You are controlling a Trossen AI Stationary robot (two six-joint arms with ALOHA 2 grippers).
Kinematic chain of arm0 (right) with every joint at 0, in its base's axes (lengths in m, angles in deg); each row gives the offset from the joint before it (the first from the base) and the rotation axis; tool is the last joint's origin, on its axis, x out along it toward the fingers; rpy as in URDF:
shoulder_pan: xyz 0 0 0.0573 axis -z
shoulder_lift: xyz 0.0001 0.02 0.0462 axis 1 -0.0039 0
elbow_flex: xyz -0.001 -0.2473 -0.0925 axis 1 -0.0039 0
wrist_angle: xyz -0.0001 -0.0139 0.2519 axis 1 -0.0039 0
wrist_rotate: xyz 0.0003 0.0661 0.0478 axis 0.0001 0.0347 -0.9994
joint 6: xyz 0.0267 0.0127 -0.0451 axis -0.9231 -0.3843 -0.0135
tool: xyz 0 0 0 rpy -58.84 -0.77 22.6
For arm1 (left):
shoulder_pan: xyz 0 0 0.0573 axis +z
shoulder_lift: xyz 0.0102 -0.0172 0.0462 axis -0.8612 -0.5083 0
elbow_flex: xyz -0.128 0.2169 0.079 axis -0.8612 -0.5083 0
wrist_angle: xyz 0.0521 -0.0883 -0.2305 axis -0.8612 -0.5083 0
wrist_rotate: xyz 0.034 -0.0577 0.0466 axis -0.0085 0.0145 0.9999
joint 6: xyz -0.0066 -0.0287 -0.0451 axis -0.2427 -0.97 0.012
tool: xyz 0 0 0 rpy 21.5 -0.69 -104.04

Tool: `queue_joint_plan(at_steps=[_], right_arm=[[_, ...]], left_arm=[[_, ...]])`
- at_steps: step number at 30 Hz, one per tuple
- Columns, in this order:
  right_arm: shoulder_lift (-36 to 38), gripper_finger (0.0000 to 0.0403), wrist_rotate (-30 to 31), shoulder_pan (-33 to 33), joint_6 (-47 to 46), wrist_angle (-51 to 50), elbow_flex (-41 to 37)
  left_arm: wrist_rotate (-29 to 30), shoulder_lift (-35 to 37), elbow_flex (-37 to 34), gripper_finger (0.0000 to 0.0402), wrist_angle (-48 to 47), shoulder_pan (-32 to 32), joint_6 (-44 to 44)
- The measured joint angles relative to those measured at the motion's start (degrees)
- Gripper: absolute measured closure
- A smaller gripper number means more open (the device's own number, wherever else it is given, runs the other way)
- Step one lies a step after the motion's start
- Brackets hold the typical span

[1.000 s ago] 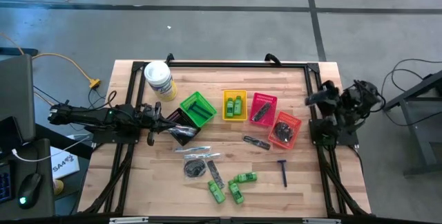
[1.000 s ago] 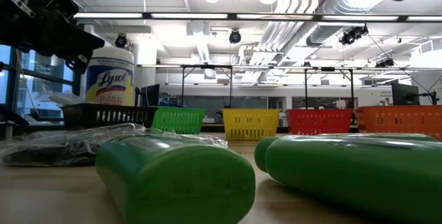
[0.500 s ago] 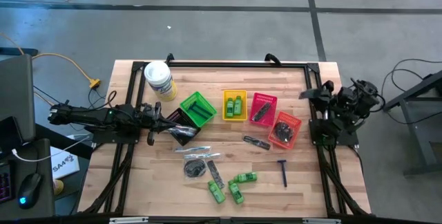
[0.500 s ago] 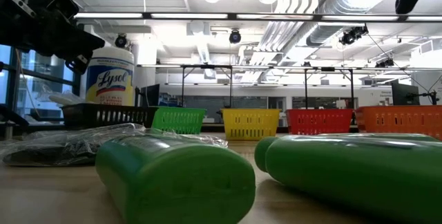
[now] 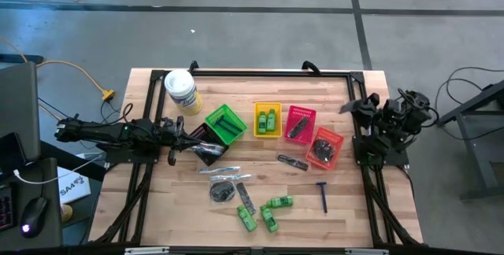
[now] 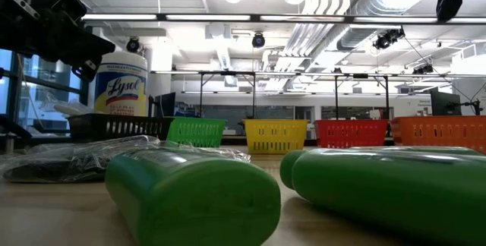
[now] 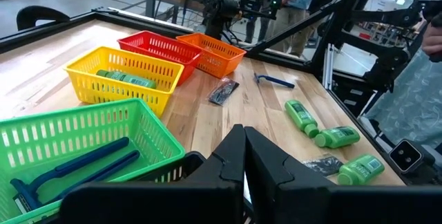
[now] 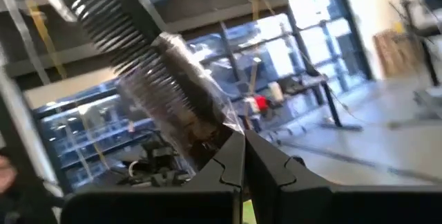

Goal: Pick & Place Travel size toiletries
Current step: Put the bottom black hair comb into the red bin

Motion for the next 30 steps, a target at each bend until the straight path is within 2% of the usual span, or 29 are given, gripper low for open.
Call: queue_joint_plan(at_steps=[3,6,10,11,13,17,23,25,28,30], right_arm=[[-0.23,0.0401,1.27,0.02,-0.29,-0.7,0.02],[-0.02,0.0401,7.48,0.83,-0.38,1.7,-0.02],[0.02,0.0401,2.94,1.76,-1.0,5.99,0.02],[-0.06,0.0401,3.01,1.77,-0.84,6.14,0.02],[0.01,0.0401,7.54,1.73,-0.33,6.11,0.02],[-0.03,0.04,4.43,1.72,-1.29,4.14,0.02],[-0.81,0.04,6.56,2.07,0.73,1.42,0.01],[-1.17,0.04,3.5,2.08,2.17,0.35,0.03],[-2.19,0.04,7.21,2.14,2.77,-1.22,0.02],[-3.05,0.04,7.01,2.12,2.58,-2.33,0.02]], left_arm=[[0.0,0.01,0.02,0.0402,0.0,0.0,0.0],[-0.01,-0.02,0.02,0.0402,0.0,-0.01,0.0],[0.0,-0.02,0.02,0.0402,0.0,0.0,0.0],[0.0,0.0,0.02,0.0402,0.0,0.0,0.02],[0.0,-0.02,0.04,0.0402,-0.02,0.0,0.01],[-0.01,0.01,0.04,0.0402,-0.03,-0.01,0.01],[0.02,-0.03,0.09,0.0402,-0.15,0.0,0.02],[0.02,-0.22,0.09,0.0402,-0.17,-0.02,0.02],[0.03,-0.32,0.09,0.0402,-0.17,-0.02,0.18],[0.07,-0.46,0.09,0.0402,-0.18,-0.02,0.19]])
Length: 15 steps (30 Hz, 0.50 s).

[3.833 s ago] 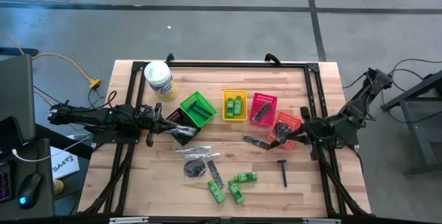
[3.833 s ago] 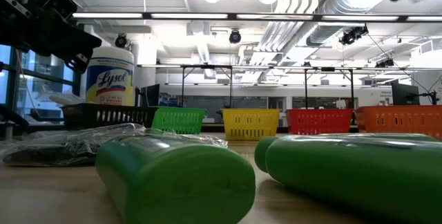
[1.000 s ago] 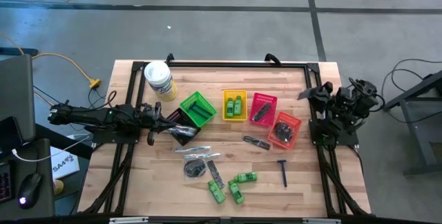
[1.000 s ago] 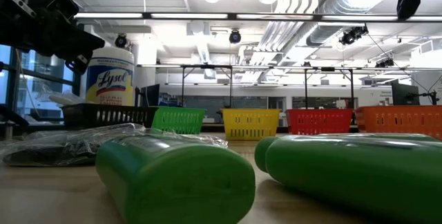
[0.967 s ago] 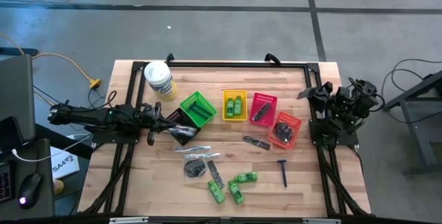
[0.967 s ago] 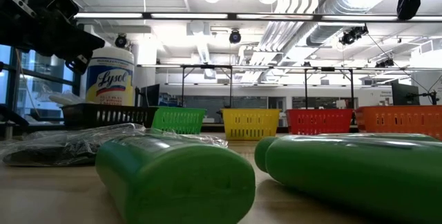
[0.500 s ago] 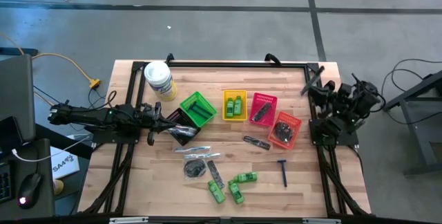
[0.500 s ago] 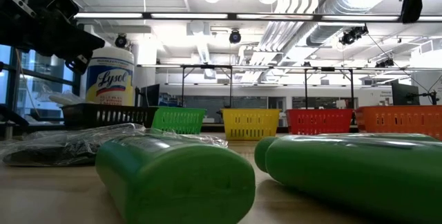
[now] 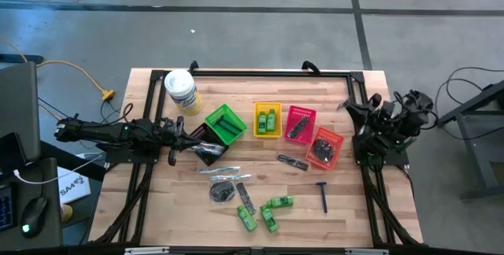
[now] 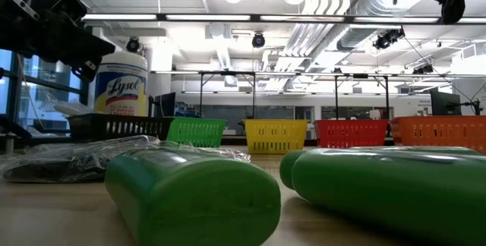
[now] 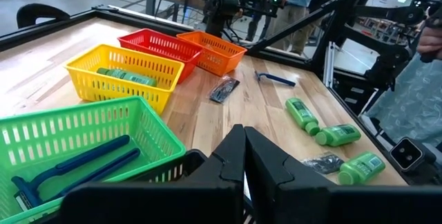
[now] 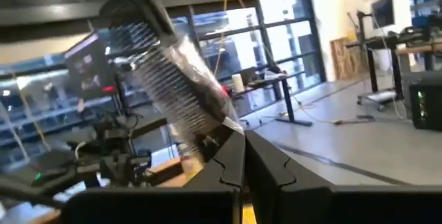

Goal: Pick & Place Travel size toiletries
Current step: Put the bottom black hair comb into the red bin

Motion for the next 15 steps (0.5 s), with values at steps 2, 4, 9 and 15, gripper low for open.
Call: queue_joint_plan(at_steps=[2,4,9,15], right_arm=[[-0.57,0.04,1.49,-0.01,-0.03,-0.49,0.0],[-0.53,0.04,0.95,0.04,-0.71,0.11,0.0],[-0.53,0.04,0.05,0.02,-1.18,0.37,0.0],[-0.53,0.04,-0.01,0.02,-1.81,0.24,0.0]], left_arm=[[-0.02,-0.04,0.0,0.0402,-0.02,0.0,0.0],[-0.02,-0.04,0.0,0.0402,0.0,0.0,0.0],[-0.02,-0.04,0.0,0.0402,0.0,0.0,0.0],[-0.06,-0.04,0.0,0.0402,-0.02,0.0,0.0]])
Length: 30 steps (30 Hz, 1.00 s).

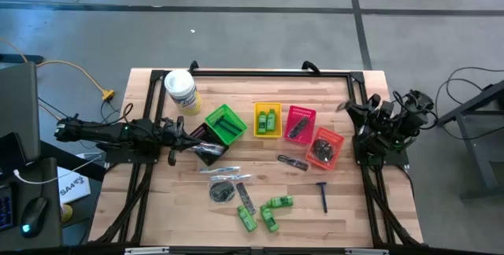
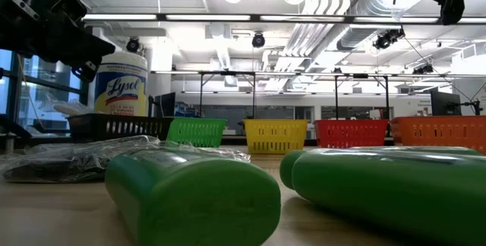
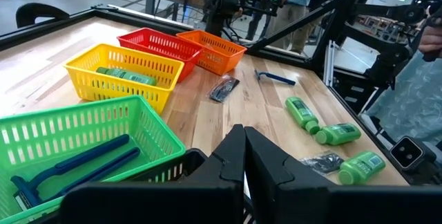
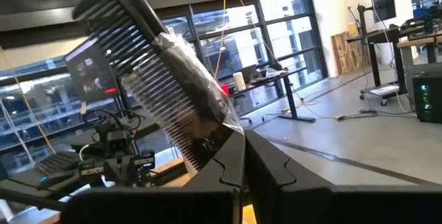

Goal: Pick & Place Travel size toiletries
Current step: Put the bottom black hair comb into the red bin

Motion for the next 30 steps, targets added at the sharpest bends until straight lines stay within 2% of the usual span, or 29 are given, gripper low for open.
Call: queue_joint_plan(at_steps=[3,6,14,23,30], right_arm=[[-0.02,0.04,-4.62,0.0,-1.33,-0.04,0.0],[-0.02,0.04,-0.5,0.04,-2.19,0.36,0.0],[-0.07,0.04,0.66,0.0,-2.54,-2.08,0.0],[-0.09,0.04,-1.23,0.0,-4.47,-3.73,0.0],[-0.09,0.04,-4.64,0.0,-9.92,-7.77,0.0]], left_arm=[[-0.03,0.0,0.0,0.0402,0.0,0.0,0.0],[-0.03,0.0,0.0,0.0402,0.02,0.0,0.02],[0.0,0.0,0.0,0.0402,0.11,0.0,0.02],[-0.03,0.0,0.0,0.0402,0.09,0.0,0.02],[0.0,0.0,-0.02,0.0402,0.22,0.0,0.04]])
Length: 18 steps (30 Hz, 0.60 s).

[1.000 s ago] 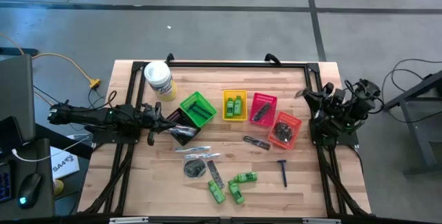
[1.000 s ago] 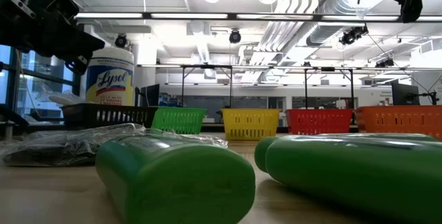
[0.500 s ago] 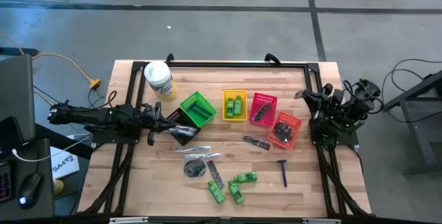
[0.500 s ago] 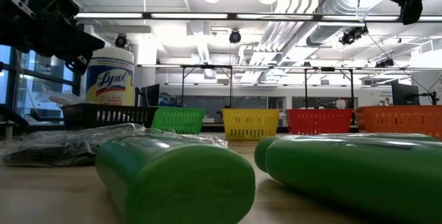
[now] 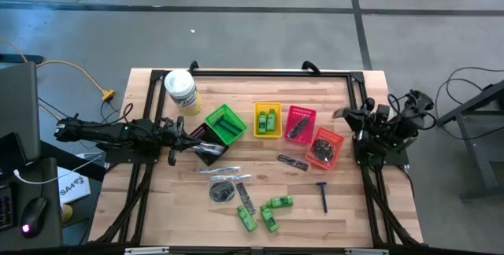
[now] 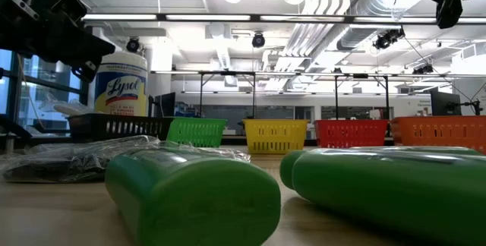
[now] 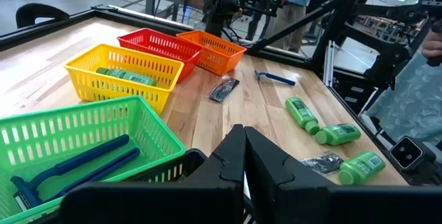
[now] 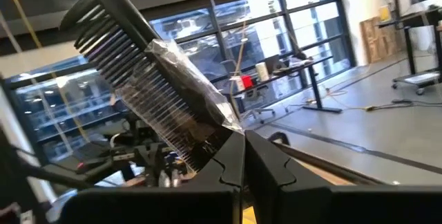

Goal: Pick & Place Travel size toiletries
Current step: Put the bottom black hair comb into the red bin

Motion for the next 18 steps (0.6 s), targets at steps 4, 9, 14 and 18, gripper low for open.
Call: queue_joint_plan(at_steps=[4,9,14,18], right_arm=[[0.0,0.04,-0.74,0.0,-3.98,-3.29,0.0],[0.0,0.04,-0.9,0.0,-8.73,-8.18,0.0],[-0.36,0.0401,-1.52,0.0,-11.21,-10.27,0.0],[-0.57,0.0401,-3.24,0.0,-11.19,-10.31,0.0]], left_arm=[[0.19,-0.9,-0.13,0.0402,1.39,0.0,-2.21],[-2.24,-6.02,-0.28,0.0402,9.3,0.0,-2.58],[-5.92,-13.94,-0.09,0.0402,20.29,0.0,-2.57],[-10.89,-23.84,3.4,0.0402,27.3,-0.02,-1.37]])
